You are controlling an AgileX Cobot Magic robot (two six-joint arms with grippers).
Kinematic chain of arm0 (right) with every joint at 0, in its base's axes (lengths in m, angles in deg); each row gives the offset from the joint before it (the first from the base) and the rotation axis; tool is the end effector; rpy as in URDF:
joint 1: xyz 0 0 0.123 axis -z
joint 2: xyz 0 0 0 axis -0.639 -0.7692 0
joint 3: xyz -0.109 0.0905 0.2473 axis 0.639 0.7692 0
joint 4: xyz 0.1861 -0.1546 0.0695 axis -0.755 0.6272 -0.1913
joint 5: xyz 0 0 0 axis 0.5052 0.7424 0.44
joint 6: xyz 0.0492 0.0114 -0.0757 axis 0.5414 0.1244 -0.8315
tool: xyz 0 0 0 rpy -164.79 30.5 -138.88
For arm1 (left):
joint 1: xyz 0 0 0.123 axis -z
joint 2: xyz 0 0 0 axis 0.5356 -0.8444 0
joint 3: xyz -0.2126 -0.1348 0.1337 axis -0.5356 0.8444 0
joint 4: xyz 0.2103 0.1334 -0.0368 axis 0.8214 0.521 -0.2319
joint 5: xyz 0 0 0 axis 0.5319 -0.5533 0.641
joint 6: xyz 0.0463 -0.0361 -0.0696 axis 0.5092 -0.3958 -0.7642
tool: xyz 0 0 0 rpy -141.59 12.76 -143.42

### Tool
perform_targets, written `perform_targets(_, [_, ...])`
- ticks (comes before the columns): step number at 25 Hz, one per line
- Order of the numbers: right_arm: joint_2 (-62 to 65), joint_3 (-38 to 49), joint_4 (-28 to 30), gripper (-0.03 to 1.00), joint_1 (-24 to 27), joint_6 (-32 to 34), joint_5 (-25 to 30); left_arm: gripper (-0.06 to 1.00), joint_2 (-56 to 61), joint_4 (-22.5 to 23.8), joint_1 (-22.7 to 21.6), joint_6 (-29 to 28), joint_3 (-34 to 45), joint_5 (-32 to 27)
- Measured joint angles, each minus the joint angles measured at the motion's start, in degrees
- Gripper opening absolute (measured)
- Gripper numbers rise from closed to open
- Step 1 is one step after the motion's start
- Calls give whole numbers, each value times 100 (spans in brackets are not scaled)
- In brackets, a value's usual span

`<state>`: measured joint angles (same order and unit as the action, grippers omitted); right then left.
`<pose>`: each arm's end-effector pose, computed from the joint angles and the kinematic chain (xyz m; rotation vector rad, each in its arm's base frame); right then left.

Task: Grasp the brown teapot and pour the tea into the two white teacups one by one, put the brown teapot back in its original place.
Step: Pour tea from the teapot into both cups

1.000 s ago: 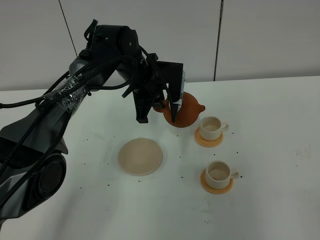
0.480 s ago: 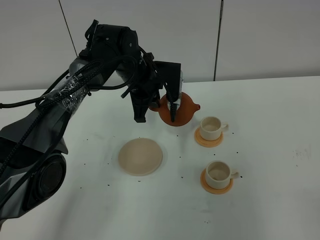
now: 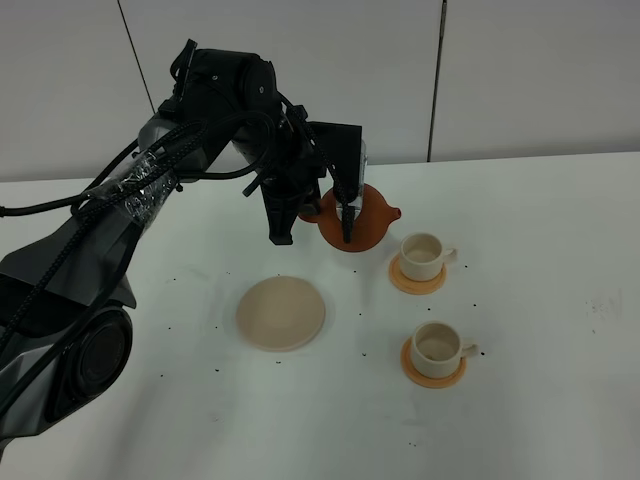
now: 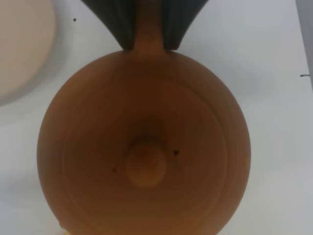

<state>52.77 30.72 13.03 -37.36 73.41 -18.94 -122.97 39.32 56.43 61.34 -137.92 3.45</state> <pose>-0.0047 0.0189 0.2740 -0.0217 2.0453 0.2268 0.4937 -0.2232 0.2097 2.0305 1.7450 0.2458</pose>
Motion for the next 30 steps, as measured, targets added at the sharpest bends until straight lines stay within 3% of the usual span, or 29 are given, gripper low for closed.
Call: perform_targets(30, [0,0,0,24,0,0,0,17,0,586,304,-322,-198,223])
